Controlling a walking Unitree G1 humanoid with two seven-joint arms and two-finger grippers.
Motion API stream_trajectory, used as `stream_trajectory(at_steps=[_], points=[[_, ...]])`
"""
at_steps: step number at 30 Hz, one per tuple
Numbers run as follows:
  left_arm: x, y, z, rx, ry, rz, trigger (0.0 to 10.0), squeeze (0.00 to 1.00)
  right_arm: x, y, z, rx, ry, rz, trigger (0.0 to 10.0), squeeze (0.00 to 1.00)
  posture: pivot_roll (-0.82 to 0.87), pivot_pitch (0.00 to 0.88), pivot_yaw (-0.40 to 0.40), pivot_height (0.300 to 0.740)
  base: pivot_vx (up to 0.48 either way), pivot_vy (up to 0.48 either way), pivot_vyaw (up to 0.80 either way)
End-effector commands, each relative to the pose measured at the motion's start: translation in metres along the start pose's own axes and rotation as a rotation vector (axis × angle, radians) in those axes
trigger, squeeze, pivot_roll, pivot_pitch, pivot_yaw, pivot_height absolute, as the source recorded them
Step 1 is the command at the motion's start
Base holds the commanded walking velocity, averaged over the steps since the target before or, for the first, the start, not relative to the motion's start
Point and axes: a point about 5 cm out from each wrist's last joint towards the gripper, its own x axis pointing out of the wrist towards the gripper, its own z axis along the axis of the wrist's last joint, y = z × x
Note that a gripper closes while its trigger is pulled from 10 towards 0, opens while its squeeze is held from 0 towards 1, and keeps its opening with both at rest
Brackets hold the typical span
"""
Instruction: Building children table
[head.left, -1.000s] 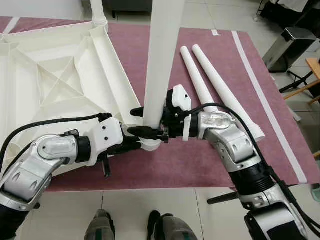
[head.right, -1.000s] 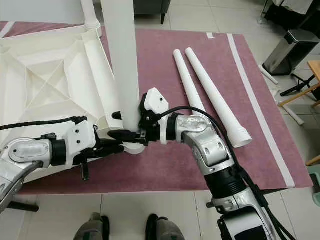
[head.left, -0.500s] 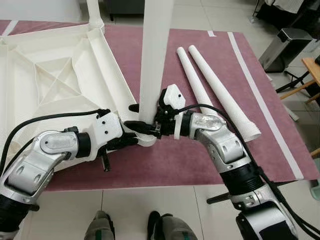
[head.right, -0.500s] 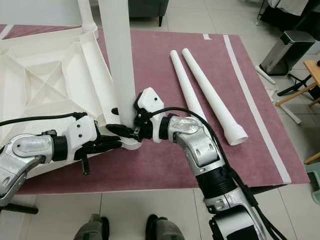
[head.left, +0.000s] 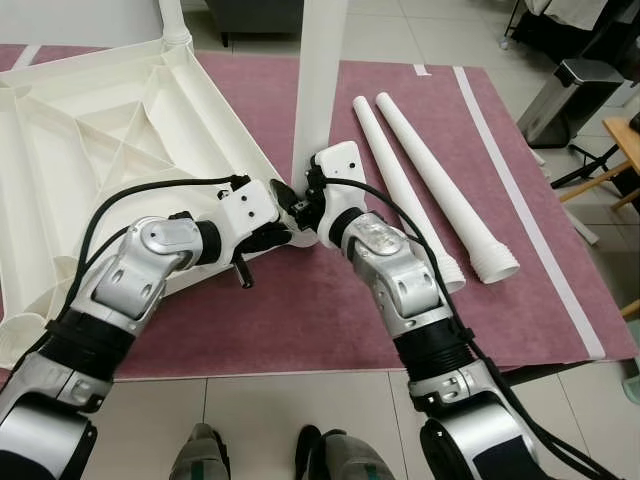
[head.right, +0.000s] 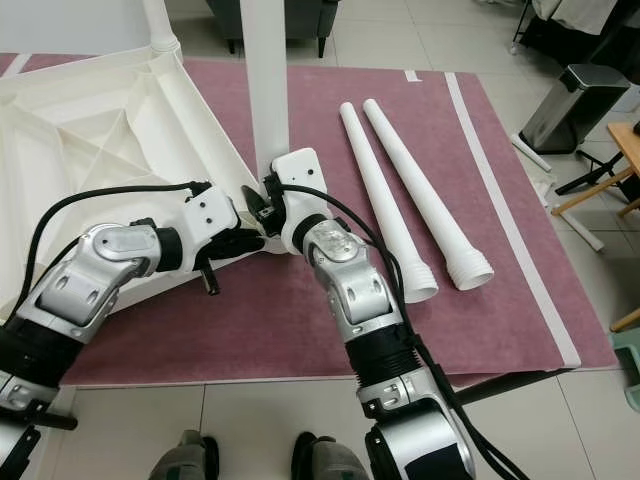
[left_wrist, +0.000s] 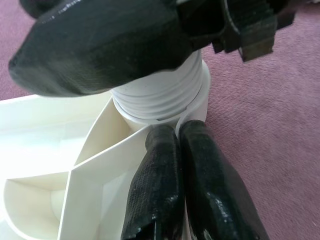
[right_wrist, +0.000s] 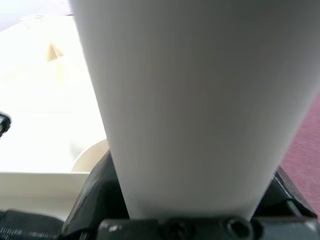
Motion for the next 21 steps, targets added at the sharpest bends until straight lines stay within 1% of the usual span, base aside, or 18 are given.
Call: stream_trajectory(at_steps=[1,3,7,8,9,10,12,14,15,16,18,19,20,21], points=[[0.002,0.012,0.007,0.029,-0.012,0.160,0.0,0.00,-0.001,-0.004,-0.040,-0.020,0.226,-0.100,0.0,0.00,0.12,0.164,-0.037,0.740,0.000,0.000,0.00],[0.005,0.015,0.009,0.031,-0.018,0.171,0.0,0.00,0.002,0.001,-0.036,0.000,0.210,-0.120,0.0,0.00,0.13,0.165,-0.036,0.740,0.000,0.000,0.00],[0.006,0.015,0.009,0.034,-0.023,0.168,0.0,0.00,0.003,0.003,-0.034,0.002,0.201,-0.118,0.0,0.00,0.13,0.165,-0.036,0.740,0.000,0.000,0.00],[0.004,0.014,0.010,0.041,-0.033,0.157,0.0,0.00,0.004,0.008,-0.027,-0.030,0.142,-0.080,10.0,0.00,0.13,0.171,-0.040,0.740,0.000,0.000,0.00],[0.004,0.014,0.010,0.041,-0.033,0.157,0.0,0.00,0.004,0.008,-0.027,-0.030,0.142,-0.080,10.0,0.00,0.13,0.171,-0.040,0.740,0.000,0.000,0.00],[0.003,0.013,0.010,0.044,-0.036,0.152,0.0,0.00,0.004,0.009,-0.025,-0.024,0.123,-0.069,10.0,1.00,0.13,0.175,-0.043,0.740,0.000,0.000,0.00],[0.003,0.013,0.010,0.046,-0.039,0.148,0.0,0.00,0.005,0.009,-0.024,-0.017,0.112,-0.066,10.0,1.00,0.13,0.175,-0.043,0.740,0.000,0.000,0.00],[0.002,0.011,0.010,0.050,-0.044,0.138,0.0,0.00,0.005,0.011,-0.016,0.008,0.061,-0.020,10.0,1.00,0.13,0.175,-0.043,0.740,0.000,0.000,0.00],[0.002,0.010,0.010,0.053,-0.049,0.130,0.0,0.00,0.005,0.012,-0.011,0.011,0.030,0.013,10.0,0.00,0.13,0.176,-0.042,0.740,0.000,0.000,0.00],[0.002,0.010,0.010,0.053,-0.049,0.130,0.0,0.00,0.005,0.012,-0.011,0.011,0.030,0.013,10.0,0.00,0.13,0.176,-0.042,0.740,0.000,0.000,0.00],[0.000,0.007,0.011,0.062,-0.061,0.111,0.0,0.00,0.002,0.012,-0.002,0.004,-0.024,0.078,10.0,0.00,0.13,0.176,-0.041,0.740,0.000,0.000,0.00],[0.000,0.007,0.011,0.062,-0.061,0.111,0.0,0.00,0.002,0.012,-0.002,0.004,-0.024,0.078,10.0,0.00,0.13,0.176,-0.041,0.740,0.000,0.000,0.00],[-0.004,0.002,0.012,0.075,-0.075,0.078,0.0,0.00,-0.003,0.009,0.003,-0.006,-0.057,0.150,10.0,0.00,0.13,0.176,-0.039,0.740,0.000,0.000,0.00],[-0.004,0.002,0.012,0.075,-0.075,0.078,0.0,0.00,-0.003,0.009,0.003,-0.006,-0.057,0.150,10.0,0.00,0.13,0.176,-0.039,0.740,0.000,0.000,0.00]])
